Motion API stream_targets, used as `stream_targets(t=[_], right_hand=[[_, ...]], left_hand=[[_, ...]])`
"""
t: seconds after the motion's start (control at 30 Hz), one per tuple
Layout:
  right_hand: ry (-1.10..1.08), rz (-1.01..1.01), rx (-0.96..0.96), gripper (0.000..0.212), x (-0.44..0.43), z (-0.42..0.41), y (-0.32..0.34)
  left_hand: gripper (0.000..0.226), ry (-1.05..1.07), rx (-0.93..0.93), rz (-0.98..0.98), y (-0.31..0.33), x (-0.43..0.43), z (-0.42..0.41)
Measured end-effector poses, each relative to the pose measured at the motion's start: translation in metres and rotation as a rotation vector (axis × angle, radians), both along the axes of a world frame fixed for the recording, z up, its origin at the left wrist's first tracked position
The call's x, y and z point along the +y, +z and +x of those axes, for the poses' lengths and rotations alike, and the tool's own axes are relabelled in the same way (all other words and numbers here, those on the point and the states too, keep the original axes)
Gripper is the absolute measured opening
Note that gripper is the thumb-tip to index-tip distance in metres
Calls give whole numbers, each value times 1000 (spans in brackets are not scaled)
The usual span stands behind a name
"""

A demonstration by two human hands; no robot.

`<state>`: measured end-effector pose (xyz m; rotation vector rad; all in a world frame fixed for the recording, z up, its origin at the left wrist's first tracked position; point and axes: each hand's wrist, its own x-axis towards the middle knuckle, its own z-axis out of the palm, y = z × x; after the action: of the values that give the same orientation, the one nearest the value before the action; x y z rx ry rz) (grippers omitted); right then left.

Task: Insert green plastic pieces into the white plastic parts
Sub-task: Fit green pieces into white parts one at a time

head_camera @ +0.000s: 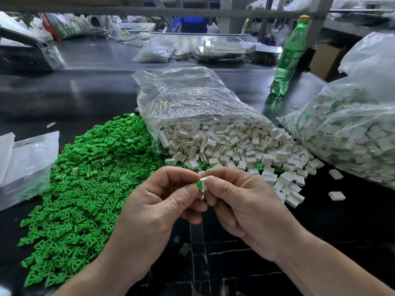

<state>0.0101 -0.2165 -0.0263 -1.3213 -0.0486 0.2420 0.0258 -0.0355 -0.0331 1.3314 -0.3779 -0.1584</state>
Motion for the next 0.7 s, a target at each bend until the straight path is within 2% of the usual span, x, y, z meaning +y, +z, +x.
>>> stream_targets(t=[0.17,0.3,0.43,0.53,0.7], right_hand=[[7,91,43,14,1,-2,1],[59,26,24,16,-2,-1,4],[74,-48,21,11,-7,-1,8],[88,-74,27,15,-7,-2,9],[140,4,34,23,-4,-5,10]], left_hand=[[22,1,10,-18,0,-2,0],[26,-26,28,-10,0,-1,-1],[35,-143,143,-29,3,0,-1],[40,-190,249,-91,7,0,0],[55,-289,372,-225,13,2,1]])
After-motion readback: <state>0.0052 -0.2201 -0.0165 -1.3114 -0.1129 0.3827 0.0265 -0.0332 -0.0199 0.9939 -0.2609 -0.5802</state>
